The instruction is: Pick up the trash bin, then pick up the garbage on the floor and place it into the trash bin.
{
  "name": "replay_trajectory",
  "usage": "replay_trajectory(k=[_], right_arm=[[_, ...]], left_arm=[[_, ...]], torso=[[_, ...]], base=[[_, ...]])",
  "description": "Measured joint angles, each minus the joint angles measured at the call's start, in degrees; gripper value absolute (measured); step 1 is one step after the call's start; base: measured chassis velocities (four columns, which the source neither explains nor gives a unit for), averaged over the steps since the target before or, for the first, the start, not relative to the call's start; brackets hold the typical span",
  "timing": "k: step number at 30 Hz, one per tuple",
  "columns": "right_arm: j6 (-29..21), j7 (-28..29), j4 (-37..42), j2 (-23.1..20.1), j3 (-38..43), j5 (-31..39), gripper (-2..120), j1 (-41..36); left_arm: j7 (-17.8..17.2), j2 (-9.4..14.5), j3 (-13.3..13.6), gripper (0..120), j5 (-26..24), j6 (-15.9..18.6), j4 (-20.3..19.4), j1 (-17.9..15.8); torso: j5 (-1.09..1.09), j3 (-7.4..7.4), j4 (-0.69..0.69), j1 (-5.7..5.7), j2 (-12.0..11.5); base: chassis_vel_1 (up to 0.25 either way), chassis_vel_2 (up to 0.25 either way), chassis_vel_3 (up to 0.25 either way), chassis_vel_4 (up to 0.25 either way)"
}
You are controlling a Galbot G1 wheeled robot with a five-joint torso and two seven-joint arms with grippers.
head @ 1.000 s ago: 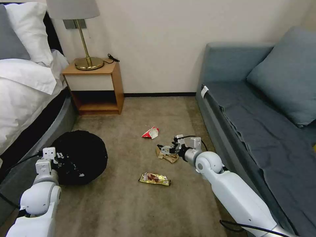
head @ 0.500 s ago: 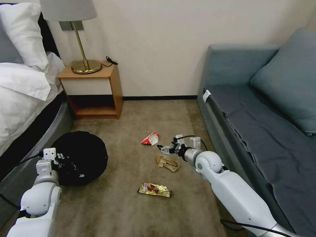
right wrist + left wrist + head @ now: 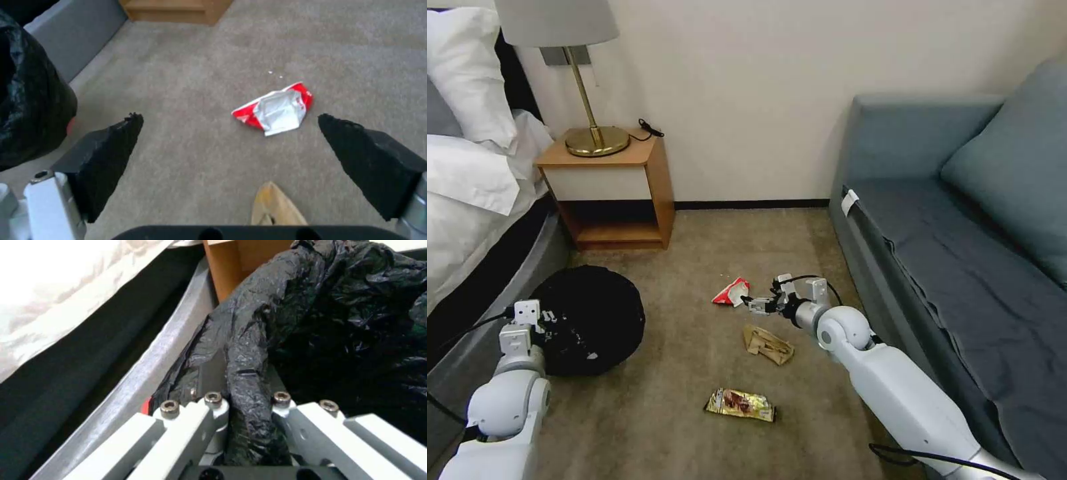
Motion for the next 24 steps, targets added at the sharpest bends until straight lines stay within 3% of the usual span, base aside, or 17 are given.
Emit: replay_trajectory(k=[9,20,24], right_arm=[[-0.50,-1.25,-1.59,-0.85,-3.40,-1.03,100,2.87],[-2.47,-4.26,-7.00,-0.91,-12.18,0.14,100,11.36],[-3.83,-5.66,-5.97,-3.29,-16.70,1.47,100,12.48]], left_arm=[[0.08,-0.12,0.22,4,-0.09,-0.76,0.59,0.27],[0.36,-0.29,-0.79,4,-0.33,-1.84,1.51,0.45],[0.63,-0.31,-1.10,4,-0.33,-2.14,1.48,0.88]], torso=[[0.01,0.00,0.00,0.00,0.00],[0.00,0.00,0.01,0.00,0.00],[0.00,0.00,0.02,0.00,0.00]], base=[[-0.064,0.075,0.072,-0.078],[0.000,0.000,0.000,0.000],[0.000,0.000,0.000,0.000]])
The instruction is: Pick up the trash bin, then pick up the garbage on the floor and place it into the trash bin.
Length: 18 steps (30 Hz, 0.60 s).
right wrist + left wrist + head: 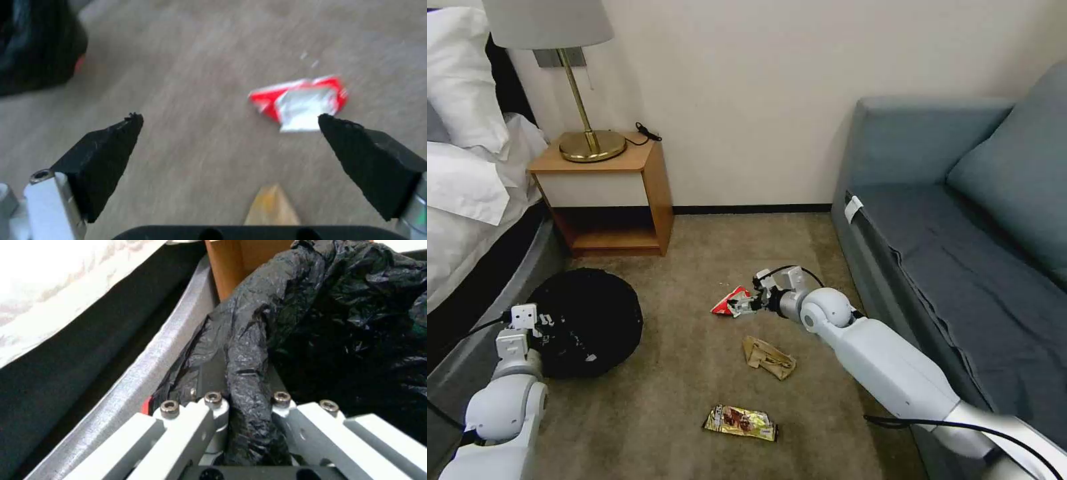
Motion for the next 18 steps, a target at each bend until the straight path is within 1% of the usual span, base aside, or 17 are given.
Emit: replay_trajectory(k=[2,5,7,8,12,15,18], right_arm=[[-0.39,-0.39,0.74,-0.82,-1.12,0.41,100,0.01],[-1.34,-1.98,4.15,-4.44,-6.41,1.26,100,-0.15],[-1.38,-2.11,4.61,-4.92,-7.33,1.26,100,-0.25],[-1.49,-2.29,5.62,-5.94,-9.64,1.15,100,-0.68],[-1.53,-2.29,6.75,-6.64,-11.85,0.32,100,-1.51],[-1.54,-2.44,7.14,-6.86,-12.84,-1.06,100,-2.76],[-1.39,-3.21,7.02,-7.11,-13.20,-3.01,100,-3.81]], left_arm=[[0.08,-0.02,-0.09,4,0.00,-0.11,-0.03,0.13],[0.46,-0.05,-0.48,4,0.00,-0.57,-0.02,0.62],[0.49,-0.04,-0.56,4,0.00,-0.64,0.04,0.67],[0.63,0.05,-0.85,4,-0.07,-0.80,0.34,0.74],[0.73,0.51,-1.86,4,-0.77,-0.81,1.46,0.40],[0.69,1.34,-2.79,4,-1.33,-0.76,2.30,-0.03],[0.70,1.46,-2.99,4,-1.47,-0.73,2.33,0.01]], torso=[[0.00,0.00,-0.01,0.00,0.00],[0.00,0.00,-0.02,0.00,0.00],[0.00,0.00,-0.02,0.00,0.00],[0.00,0.00,-0.02,0.00,0.00],[0.00,0.00,-0.02,0.00,0.00],[0.00,0.00,-0.01,0.00,0.00],[0.00,0.00,-0.01,0.00,0.00]], base=[[0.000,0.000,0.000,0.000],[0.000,0.000,0.000,0.000],[0.000,0.000,0.000,0.000],[0.000,0.000,0.000,0.000],[0.000,0.000,0.000,0.000],[0.000,0.000,0.000,0.000],[0.000,0.000,0.000,0.000]])
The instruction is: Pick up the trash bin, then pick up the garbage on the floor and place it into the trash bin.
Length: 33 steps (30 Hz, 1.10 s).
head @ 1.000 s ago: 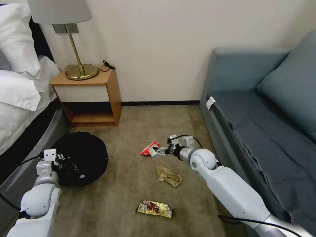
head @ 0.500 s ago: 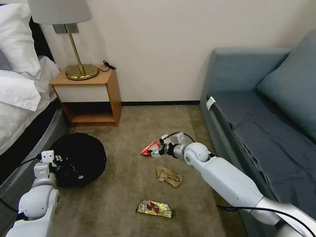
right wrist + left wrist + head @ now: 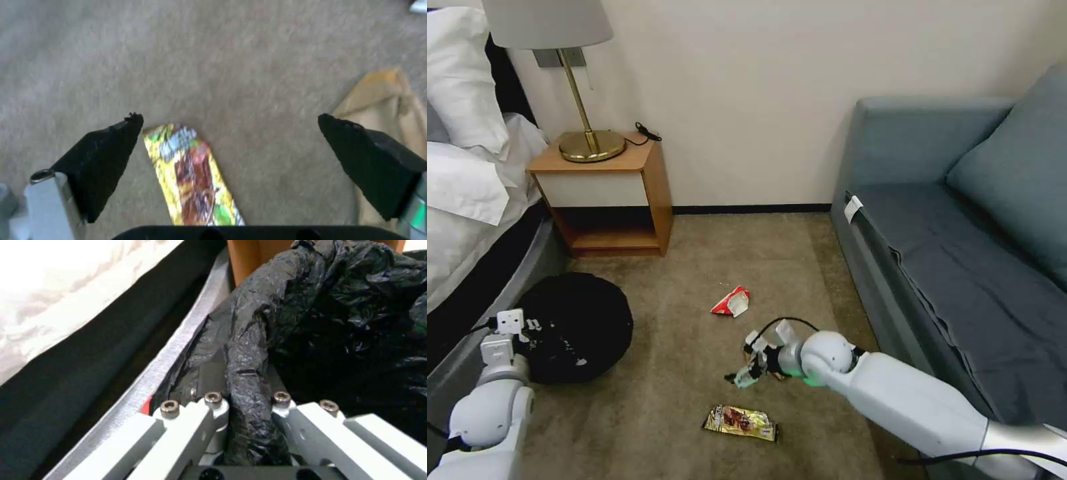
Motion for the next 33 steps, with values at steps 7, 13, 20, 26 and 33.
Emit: replay_trajectory(k=[7,13,20,26,33], right_arm=[[1.55,-2.87,-2.53,0.69,-0.63,-7.86,100,-3.65],[2.45,-3.84,-4.98,2.13,-1.36,-10.93,100,-4.47],[3.46,-5.64,-8.76,4.42,-2.91,-13.87,100,-3.50],[3.96,-7.06,-12.17,6.78,-4.41,-15.55,100,-2.34],[4.81,-8.11,-15.63,9.10,-4.85,-18.46,100,-2.24]], left_arm=[[-0.09,-0.45,-0.13,4,-0.02,0.02,0.06,0.76],[-0.14,-0.85,-0.07,4,0.19,-0.01,-0.45,1.41],[-0.20,-1.85,0.73,4,1.14,-0.02,-1.72,1.98],[-0.24,-2.17,1.00,4,1.58,-0.02,-2.49,2.36],[-0.26,-1.78,0.76,4,1.61,0.16,-3.15,2.75]], torso=[[0.00,0.00,-0.01,0.00,-0.01],[0.00,0.00,0.00,0.00,-0.01],[0.00,0.00,0.00,0.00,-0.01],[0.00,0.00,0.00,0.00,-0.01],[0.00,0.00,0.00,0.00,-0.01]], base=[[0.000,0.000,0.000,0.000],[0.000,0.000,0.000,0.000],[0.000,0.000,0.000,0.000],[0.000,0.000,0.000,0.000],[0.000,0.000,0.000,0.000]])
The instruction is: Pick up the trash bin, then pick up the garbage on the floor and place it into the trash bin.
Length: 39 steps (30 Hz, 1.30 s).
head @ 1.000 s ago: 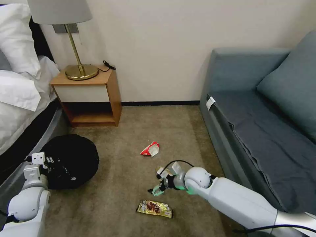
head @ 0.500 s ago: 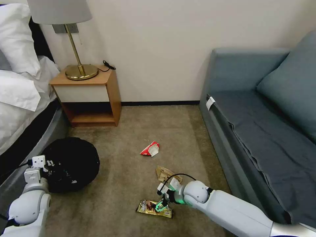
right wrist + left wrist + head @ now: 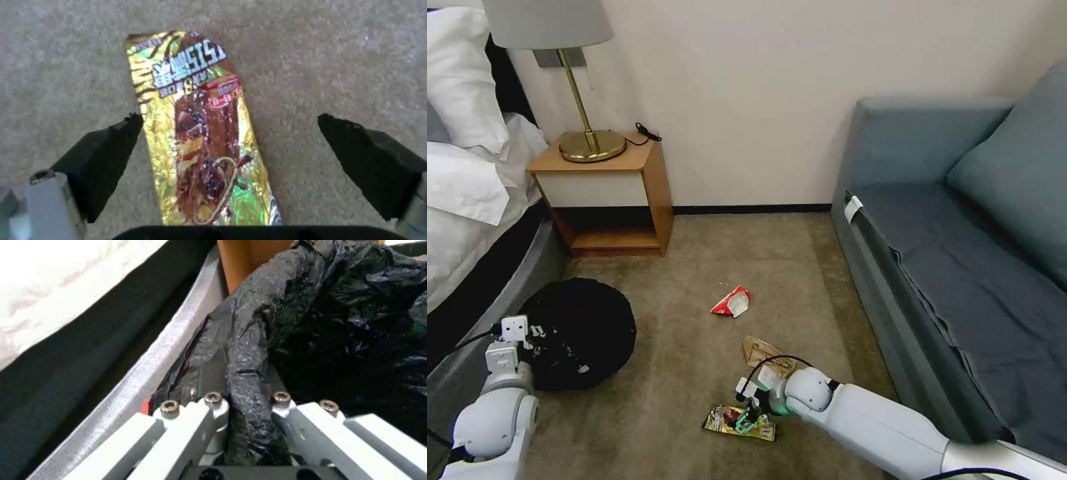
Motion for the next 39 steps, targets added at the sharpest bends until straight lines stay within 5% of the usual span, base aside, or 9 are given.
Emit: replay_trajectory(k=[24,39], right_arm=[[1.23,-1.46,-5.04,3.17,1.35,-5.57,99,-1.49],[1.71,-2.15,-5.26,2.90,2.28,-6.48,48,-2.00]], left_arm=[[0.10,0.50,0.25,4,0.11,0.04,-0.11,-0.10],[0.16,0.41,0.68,4,0.07,-0.22,0.72,-0.69]], torso=[[0.00,0.00,0.00,0.00,0.00],[0.00,0.00,-0.01,0.00,0.01]], base=[[0.000,0.000,0.000,0.000],[0.000,0.000,0.000,0.000]])
